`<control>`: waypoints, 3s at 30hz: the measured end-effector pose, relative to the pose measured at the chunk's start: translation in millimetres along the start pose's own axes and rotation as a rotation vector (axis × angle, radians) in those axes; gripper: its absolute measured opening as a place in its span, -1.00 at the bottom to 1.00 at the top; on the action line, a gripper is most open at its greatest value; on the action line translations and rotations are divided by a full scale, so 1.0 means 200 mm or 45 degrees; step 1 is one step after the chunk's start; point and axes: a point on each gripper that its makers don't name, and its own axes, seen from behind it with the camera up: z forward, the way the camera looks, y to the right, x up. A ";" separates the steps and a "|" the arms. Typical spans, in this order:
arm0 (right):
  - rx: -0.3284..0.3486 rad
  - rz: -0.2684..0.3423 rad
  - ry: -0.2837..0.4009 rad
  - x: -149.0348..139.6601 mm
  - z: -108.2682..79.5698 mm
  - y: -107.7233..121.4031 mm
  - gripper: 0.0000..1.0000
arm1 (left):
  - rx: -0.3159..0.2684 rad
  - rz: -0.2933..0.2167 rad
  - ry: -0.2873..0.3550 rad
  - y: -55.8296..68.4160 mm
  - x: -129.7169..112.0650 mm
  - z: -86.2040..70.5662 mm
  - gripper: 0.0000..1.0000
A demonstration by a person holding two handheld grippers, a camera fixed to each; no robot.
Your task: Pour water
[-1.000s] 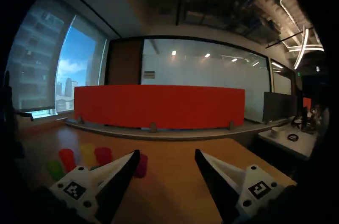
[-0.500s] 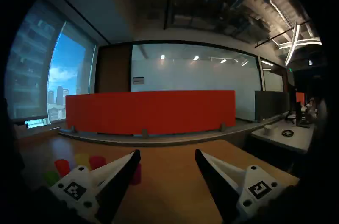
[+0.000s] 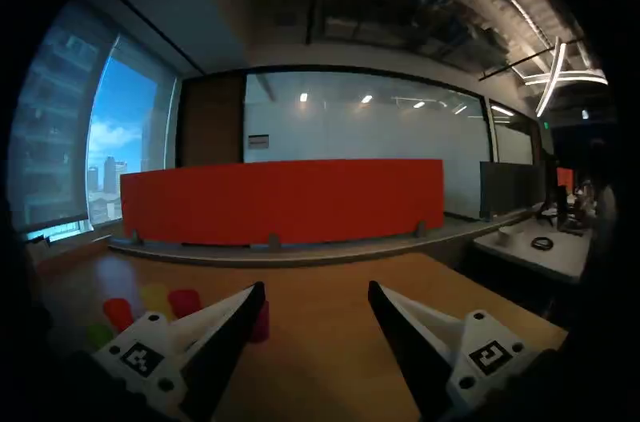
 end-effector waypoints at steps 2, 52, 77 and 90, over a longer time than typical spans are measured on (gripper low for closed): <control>-0.011 -0.010 -0.013 -0.01 0.01 0.00 1.00 | 0.005 -0.003 0.006 0.00 -0.01 0.00 0.78; -0.050 -0.046 -0.032 0.00 -0.01 0.02 1.00 | -0.001 0.068 -0.075 0.02 -0.38 0.04 0.78; -0.050 -0.094 0.023 0.03 -0.08 0.05 0.99 | -0.005 0.074 -0.117 0.03 -0.42 0.06 0.78; -0.002 -0.130 0.091 -0.04 -0.09 0.04 0.99 | -0.005 0.076 -0.117 0.03 -0.42 0.06 0.78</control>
